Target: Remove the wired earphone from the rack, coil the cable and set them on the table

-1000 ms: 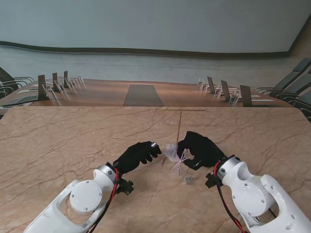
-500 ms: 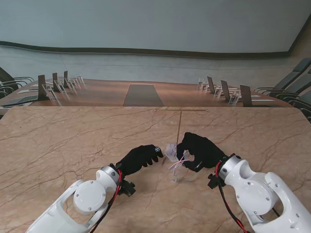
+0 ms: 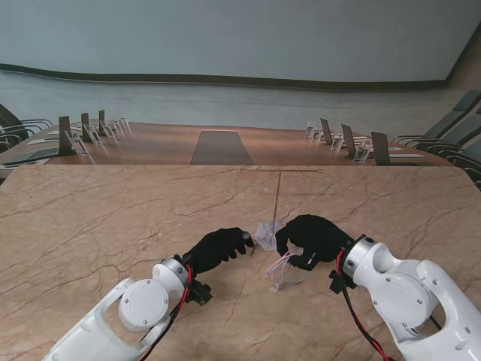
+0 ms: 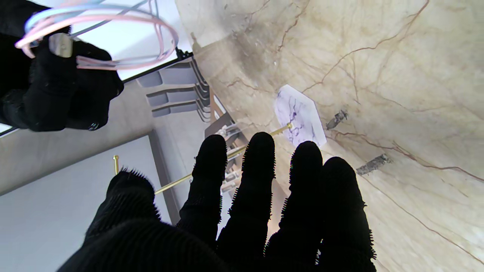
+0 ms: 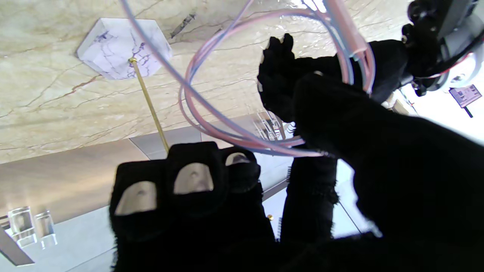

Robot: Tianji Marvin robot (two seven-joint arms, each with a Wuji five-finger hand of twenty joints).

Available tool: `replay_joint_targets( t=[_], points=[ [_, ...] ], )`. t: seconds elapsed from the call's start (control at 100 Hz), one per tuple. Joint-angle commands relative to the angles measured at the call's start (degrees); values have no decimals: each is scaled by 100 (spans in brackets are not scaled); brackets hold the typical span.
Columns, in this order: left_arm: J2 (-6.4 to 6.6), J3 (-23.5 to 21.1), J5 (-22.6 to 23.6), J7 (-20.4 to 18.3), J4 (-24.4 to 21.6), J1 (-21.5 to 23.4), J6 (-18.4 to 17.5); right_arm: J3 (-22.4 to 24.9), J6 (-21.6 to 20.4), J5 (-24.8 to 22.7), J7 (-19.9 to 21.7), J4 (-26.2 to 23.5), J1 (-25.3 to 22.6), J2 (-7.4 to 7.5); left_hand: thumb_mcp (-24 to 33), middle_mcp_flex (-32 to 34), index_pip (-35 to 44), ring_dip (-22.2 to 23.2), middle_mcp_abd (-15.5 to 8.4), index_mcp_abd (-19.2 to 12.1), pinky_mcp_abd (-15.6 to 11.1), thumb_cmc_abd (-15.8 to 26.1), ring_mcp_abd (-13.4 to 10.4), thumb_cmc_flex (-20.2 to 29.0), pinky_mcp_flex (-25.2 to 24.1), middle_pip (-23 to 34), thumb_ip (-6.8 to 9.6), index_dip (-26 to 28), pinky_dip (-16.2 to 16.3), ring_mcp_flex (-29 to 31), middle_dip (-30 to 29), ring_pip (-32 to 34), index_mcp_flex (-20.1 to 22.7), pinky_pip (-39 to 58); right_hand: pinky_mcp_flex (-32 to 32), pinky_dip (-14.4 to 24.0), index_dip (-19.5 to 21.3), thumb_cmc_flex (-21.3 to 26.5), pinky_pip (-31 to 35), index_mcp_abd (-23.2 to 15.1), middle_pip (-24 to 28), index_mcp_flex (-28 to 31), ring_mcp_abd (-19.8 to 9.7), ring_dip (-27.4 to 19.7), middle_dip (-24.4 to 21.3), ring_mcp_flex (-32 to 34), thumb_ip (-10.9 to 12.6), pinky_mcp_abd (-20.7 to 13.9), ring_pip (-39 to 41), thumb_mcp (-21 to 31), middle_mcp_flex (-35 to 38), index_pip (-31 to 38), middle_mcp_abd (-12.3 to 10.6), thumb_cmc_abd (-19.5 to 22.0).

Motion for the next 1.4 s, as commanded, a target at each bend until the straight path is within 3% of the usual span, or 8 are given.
replay_joint_targets(
  t=[0.0,0.16,0.38,0.52,0.63,0.82,1.03,1.39],
  points=[
    [-48,65,94,15,81,-40,1,-48,-81,83,45,1,43,9,55,-111,6,131,-251,-417,-370,-284,-192,459,-1,212,144,34,124,72,79,116,-315,224,413,-188,389,-37,1074,-337,333,318,243,11,-42,120,111,-920,587,445,-130,115,553,-85],
    [-45,247,356,46,242,-213,-36,-104,-256,286,50,24,138,14,46,-384,299,345,-529,-820,-679,-770,-538,1446,-19,429,72,63,115,4,217,321,-828,273,377,-146,466,-29,1062,-236,337,410,331,36,-87,106,85,-855,577,644,-99,139,616,-269],
    [-16,497,498,-107,395,-429,2,-114,-433,585,198,-9,300,41,11,-789,321,916,-715,-949,-1103,-877,-857,1820,-252,603,71,-125,542,-235,460,699,-1285,455,312,-108,561,-33,1026,-170,353,429,383,29,-159,71,55,-825,543,840,-104,182,616,-345],
    [-9,680,490,-215,459,-565,19,-138,-481,753,280,-29,374,54,12,-840,128,1411,-801,-910,-1264,-889,-912,1713,-250,822,83,-214,1296,-258,779,1119,-1433,665,269,-74,633,2,1001,-111,363,464,427,17,-214,62,29,-790,525,953,-94,201,624,-451],
    [-3,828,450,-323,508,-675,39,-170,-478,826,346,-32,436,65,15,-811,23,1553,-835,-930,-1291,-891,-946,1658,-168,966,91,-217,1596,-177,930,1299,-1513,741,258,-50,671,1,991,-120,367,469,433,11,-236,55,8,-754,519,981,-96,202,623,-456],
    [-4,1048,306,-475,531,-791,83,-254,-462,956,432,6,566,78,-39,-858,-67,1559,-835,-968,-1302,-844,-942,1426,-212,940,86,-236,1681,-225,946,1257,-1527,665,259,-33,704,14,983,-110,371,475,446,1,-257,48,37,-747,509,1002,-98,195,614,-426],
    [22,1196,160,-666,485,-850,76,-366,-404,1064,475,47,677,81,-46,-903,-342,1531,-824,-1040,-1298,-695,-939,848,-267,862,89,-280,1718,-286,915,1173,-1553,575,185,-9,765,25,940,-65,370,452,485,-30,-291,14,133,-719,470,1002,-126,203,603,-351],
    [96,1121,198,-771,260,-729,-69,-554,-282,1135,562,125,810,91,-46,-903,-398,1509,-800,-1108,-1278,-669,-935,688,-302,808,53,-214,1674,-314,887,1128,-1432,508,137,33,852,26,901,3,365,424,547,-67,-355,-1,164,-666,440,1002,-116,223,618,-323]
  ],
)
